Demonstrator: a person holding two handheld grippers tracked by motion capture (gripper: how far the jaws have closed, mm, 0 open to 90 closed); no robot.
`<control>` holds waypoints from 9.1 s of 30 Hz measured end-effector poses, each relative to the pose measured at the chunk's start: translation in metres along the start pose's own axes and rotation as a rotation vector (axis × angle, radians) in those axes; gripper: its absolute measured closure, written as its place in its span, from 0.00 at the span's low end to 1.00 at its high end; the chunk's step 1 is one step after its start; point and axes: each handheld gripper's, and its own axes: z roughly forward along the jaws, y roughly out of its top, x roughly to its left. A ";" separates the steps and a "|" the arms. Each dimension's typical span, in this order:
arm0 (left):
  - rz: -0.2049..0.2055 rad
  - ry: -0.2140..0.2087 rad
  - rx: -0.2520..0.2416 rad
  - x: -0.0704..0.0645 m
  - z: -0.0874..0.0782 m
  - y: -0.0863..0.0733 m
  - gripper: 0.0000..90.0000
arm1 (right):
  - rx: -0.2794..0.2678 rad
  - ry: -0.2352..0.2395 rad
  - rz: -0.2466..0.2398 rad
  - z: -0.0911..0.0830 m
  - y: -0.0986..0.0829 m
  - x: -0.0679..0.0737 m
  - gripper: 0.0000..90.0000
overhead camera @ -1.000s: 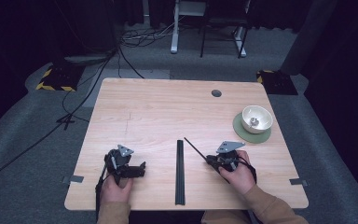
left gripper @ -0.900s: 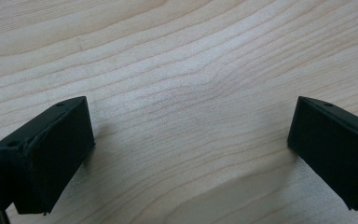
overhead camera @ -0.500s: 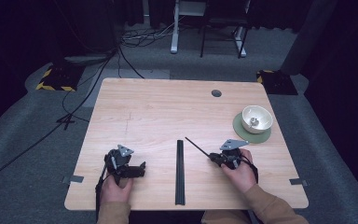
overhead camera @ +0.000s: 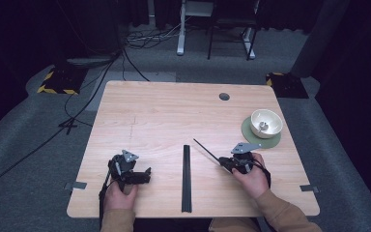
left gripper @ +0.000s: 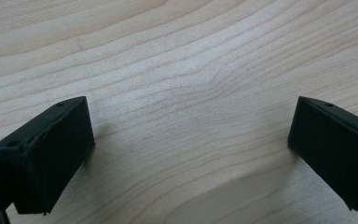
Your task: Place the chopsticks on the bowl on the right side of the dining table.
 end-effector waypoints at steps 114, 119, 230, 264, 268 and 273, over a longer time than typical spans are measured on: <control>-0.004 0.000 0.000 0.000 0.000 0.000 0.00 | 0.054 -0.229 0.110 -0.073 0.042 -0.184 0.96; -0.002 0.000 0.000 0.000 0.000 0.000 0.00 | 0.039 -0.225 0.129 -0.069 0.040 -0.186 0.96; -0.002 0.001 0.001 0.000 0.000 -0.001 0.01 | -0.074 0.241 -0.106 0.003 0.052 0.062 0.41; -0.002 0.001 0.001 0.000 0.000 0.000 0.01 | -0.019 0.167 -0.143 0.040 0.011 0.090 0.41; -0.001 -0.001 0.002 0.000 0.000 0.000 0.01 | -0.023 0.169 -0.140 0.041 0.010 0.091 0.40; -0.002 0.000 0.001 0.000 0.000 0.000 0.01 | -0.016 0.170 -0.143 0.040 0.010 0.092 0.40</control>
